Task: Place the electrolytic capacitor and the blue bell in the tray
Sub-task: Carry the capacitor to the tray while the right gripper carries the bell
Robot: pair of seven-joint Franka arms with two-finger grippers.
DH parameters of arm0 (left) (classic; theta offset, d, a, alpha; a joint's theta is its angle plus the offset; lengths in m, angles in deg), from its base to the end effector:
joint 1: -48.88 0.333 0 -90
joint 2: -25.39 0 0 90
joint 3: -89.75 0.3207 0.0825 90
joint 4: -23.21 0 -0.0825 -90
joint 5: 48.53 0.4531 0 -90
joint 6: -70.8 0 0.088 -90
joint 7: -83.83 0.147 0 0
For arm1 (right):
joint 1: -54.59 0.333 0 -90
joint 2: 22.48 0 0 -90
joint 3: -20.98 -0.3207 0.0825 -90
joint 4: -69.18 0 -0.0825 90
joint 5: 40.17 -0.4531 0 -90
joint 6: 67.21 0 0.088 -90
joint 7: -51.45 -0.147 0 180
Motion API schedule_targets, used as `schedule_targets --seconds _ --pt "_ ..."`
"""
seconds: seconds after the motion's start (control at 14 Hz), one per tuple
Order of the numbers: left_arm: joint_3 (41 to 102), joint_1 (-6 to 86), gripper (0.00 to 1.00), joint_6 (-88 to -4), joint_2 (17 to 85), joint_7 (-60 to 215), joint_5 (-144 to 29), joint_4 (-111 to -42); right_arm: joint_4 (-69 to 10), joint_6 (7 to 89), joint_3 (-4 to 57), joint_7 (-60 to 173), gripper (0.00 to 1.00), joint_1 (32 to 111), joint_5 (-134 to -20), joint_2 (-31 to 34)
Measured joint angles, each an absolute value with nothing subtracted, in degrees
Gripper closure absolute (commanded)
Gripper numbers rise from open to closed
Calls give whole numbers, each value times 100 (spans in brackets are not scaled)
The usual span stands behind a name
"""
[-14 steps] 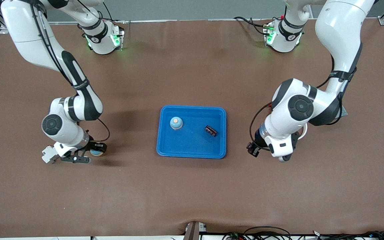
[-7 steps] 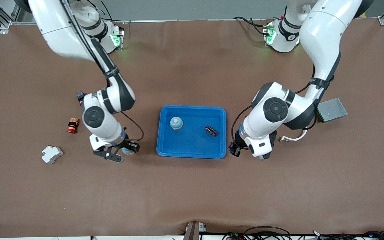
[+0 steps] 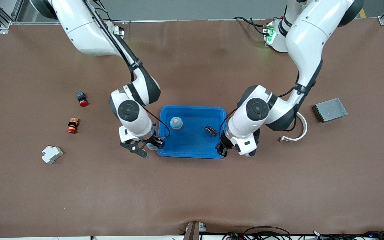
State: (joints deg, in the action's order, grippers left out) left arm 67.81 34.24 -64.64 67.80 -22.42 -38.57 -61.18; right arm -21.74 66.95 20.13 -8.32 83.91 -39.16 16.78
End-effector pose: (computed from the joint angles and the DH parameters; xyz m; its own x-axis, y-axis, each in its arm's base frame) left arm 0.6749 -0.4380 0.2093 0.3498 0.9225 -0.1630 0.9316 -0.3242 0.1644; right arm 0.6616 0.3826 0.1593 0.8723 -0.4874 0.0385 -0.4850 -0.8726 -0.0580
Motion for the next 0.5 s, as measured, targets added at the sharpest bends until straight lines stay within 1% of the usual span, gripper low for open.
schedule_targets --seconds 0.28,0.5 --pt "6857 3229 100 -6502 6940 -2400 -3857 -6114 -1557 6139 2014 -1691 100 8820 -3912 2074" --pt "6871 3176 100 -6502 7082 -2436 -3857 -6115 -1301 6021 2019 -1981 100 9014 -3912 2219"
